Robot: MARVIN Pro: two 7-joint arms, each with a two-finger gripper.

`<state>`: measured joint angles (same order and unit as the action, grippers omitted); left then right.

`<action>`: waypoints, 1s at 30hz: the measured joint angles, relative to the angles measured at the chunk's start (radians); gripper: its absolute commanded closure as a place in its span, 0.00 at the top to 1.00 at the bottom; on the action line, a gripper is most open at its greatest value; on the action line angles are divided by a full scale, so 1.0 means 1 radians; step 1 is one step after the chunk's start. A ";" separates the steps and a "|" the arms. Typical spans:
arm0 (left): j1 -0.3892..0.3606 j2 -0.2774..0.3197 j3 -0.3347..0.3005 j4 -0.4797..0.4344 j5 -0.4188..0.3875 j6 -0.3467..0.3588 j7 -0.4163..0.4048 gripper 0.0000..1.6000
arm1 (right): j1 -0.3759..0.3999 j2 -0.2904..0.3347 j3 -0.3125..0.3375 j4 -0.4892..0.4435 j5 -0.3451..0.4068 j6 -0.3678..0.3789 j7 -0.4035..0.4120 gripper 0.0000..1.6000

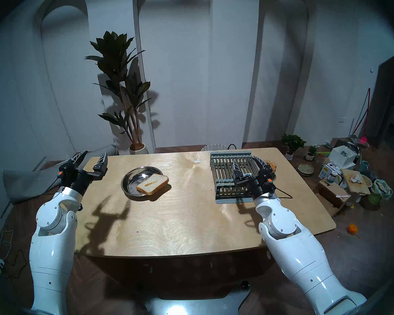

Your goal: Spread peanut butter over the slice of bread with the knife

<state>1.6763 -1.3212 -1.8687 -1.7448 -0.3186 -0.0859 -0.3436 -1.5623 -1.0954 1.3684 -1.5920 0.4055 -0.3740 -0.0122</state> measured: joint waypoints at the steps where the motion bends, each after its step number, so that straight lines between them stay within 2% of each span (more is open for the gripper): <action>1: 0.000 0.002 0.000 -0.001 0.000 -0.002 -0.002 1.00 | 0.008 0.004 0.012 -0.015 0.002 -0.004 0.000 1.00; 5: 0.001 0.010 0.004 -0.005 0.013 -0.014 -0.013 1.00 | 0.032 0.013 0.049 -0.060 0.012 -0.009 -0.005 1.00; 9: -0.002 0.028 0.037 -0.007 0.069 -0.020 -0.019 1.00 | 0.050 0.025 0.077 -0.111 0.027 0.012 -0.019 1.00; 12: -0.018 0.048 0.085 0.006 0.154 -0.016 -0.014 1.00 | 0.063 0.034 0.082 -0.128 0.057 0.079 -0.031 1.00; 17: -0.053 0.059 0.131 0.036 0.230 0.007 0.013 1.00 | 0.092 0.039 0.065 -0.100 0.113 0.179 -0.052 1.00; 22: -0.091 0.046 0.123 0.056 0.224 0.059 0.043 1.00 | 0.130 0.040 0.033 -0.052 0.156 0.277 -0.073 1.00; 30: -0.134 0.011 0.075 0.064 0.146 0.132 0.079 1.00 | 0.199 0.048 -0.010 -0.019 0.209 0.440 -0.094 1.00</action>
<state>1.5420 -1.3101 -1.7936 -1.6805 -0.1730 0.0456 -0.2648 -1.3637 -1.0473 1.3587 -1.6105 0.6141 0.0656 -0.1067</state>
